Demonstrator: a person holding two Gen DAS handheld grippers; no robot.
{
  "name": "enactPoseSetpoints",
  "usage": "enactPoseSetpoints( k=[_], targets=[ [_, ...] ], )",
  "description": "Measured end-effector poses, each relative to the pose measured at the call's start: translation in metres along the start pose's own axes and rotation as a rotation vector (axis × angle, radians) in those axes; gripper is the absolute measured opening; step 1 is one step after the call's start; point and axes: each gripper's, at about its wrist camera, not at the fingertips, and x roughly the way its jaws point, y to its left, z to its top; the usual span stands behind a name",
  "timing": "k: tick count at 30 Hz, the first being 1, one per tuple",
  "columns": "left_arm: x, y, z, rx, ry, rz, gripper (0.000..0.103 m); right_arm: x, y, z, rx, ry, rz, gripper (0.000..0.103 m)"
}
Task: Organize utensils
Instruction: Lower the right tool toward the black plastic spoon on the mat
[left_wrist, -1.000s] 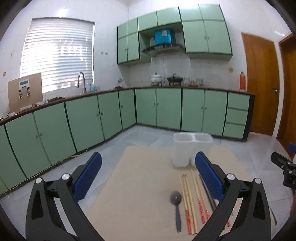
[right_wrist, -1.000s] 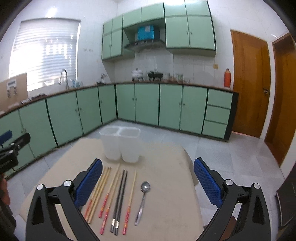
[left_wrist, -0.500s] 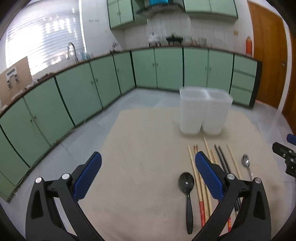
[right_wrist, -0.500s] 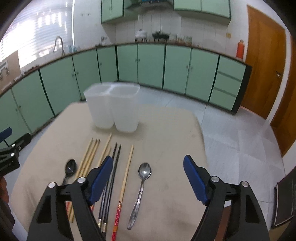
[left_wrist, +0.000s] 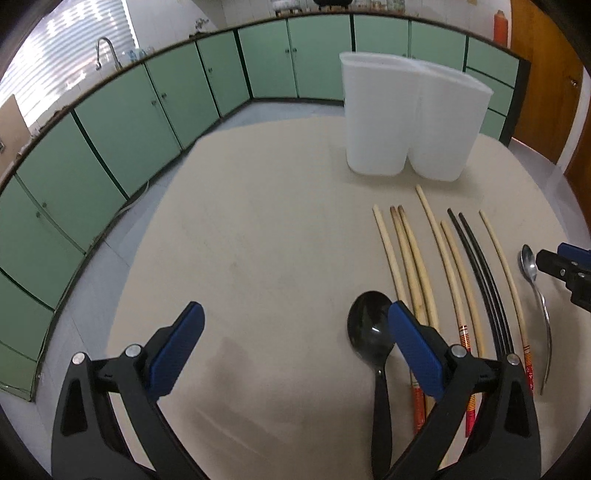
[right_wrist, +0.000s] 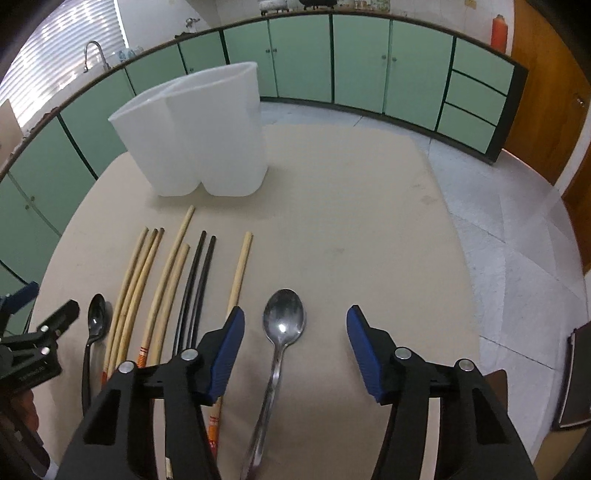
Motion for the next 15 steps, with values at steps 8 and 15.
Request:
enactPoseSetpoints(
  k=[8, 15],
  targets=[
    [0.010, -0.005, -0.002, -0.014, 0.045, -0.030, 0.094, 0.019, -0.001, 0.009, 0.030, 0.045, 0.011, 0.055],
    [0.015, -0.004, -0.001, -0.026, 0.061, -0.028, 0.093, 0.017, -0.003, 0.012, 0.020, 0.043, 0.013, 0.054]
  ],
)
